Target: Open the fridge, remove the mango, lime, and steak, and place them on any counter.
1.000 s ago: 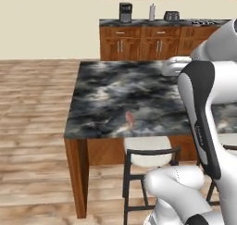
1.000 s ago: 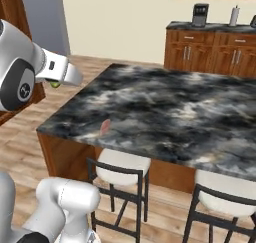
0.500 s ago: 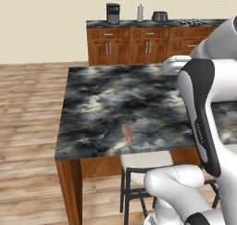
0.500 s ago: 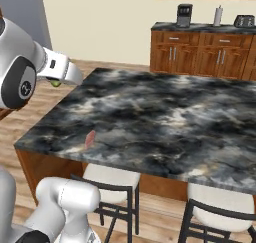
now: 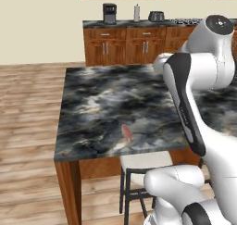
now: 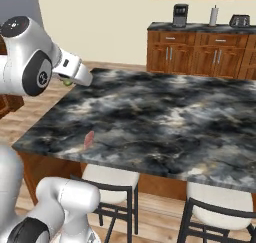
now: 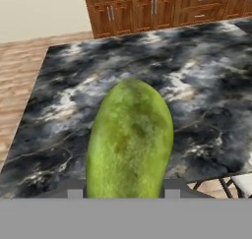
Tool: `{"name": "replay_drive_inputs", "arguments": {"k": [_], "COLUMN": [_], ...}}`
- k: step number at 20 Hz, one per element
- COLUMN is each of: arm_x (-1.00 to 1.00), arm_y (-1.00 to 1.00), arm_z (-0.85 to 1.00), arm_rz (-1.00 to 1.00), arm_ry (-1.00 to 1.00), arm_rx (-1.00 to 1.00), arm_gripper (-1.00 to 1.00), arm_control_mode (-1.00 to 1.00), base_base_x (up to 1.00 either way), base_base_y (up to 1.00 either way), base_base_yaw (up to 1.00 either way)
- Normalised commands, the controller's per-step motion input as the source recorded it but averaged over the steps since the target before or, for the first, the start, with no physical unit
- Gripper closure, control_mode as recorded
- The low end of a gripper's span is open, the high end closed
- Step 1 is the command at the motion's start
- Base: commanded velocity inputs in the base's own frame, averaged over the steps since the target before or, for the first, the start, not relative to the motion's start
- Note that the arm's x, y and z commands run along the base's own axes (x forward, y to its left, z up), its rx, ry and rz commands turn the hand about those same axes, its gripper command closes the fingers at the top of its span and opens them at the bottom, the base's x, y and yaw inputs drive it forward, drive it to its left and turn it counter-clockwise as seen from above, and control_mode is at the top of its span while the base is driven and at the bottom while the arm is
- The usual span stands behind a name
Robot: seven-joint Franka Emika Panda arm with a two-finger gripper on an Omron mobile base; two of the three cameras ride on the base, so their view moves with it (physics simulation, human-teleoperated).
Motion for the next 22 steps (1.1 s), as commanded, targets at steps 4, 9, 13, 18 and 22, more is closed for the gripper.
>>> {"name": "replay_drive_inputs", "arguments": {"k": [4,9,13,18,22], "arm_x": [0.79,0.76,0.89,0.81,0.76], "arm_y": [-0.04,-0.14,-0.15,-0.16,-0.19], "arm_z": [-0.39,-0.47,-0.55,-0.52,-0.52], "arm_rz": [-0.01,0.00,0.00,0.00,0.00], "arm_ry": [0.08,0.25,0.18,0.15,0.15], "arm_rx": [0.04,0.01,0.00,0.00,0.00], "arm_gripper": [1.00,1.00,1.00,1.00,1.00], "arm_control_mode": [-1.00,-1.00,-1.00,-1.00,-1.00], "base_base_x": [0.00,0.00,0.00,0.00,0.00], "base_base_y": [0.00,0.00,0.00,0.00,0.00], "base_base_yaw": [0.00,0.00,0.00,0.00,0.00]}}
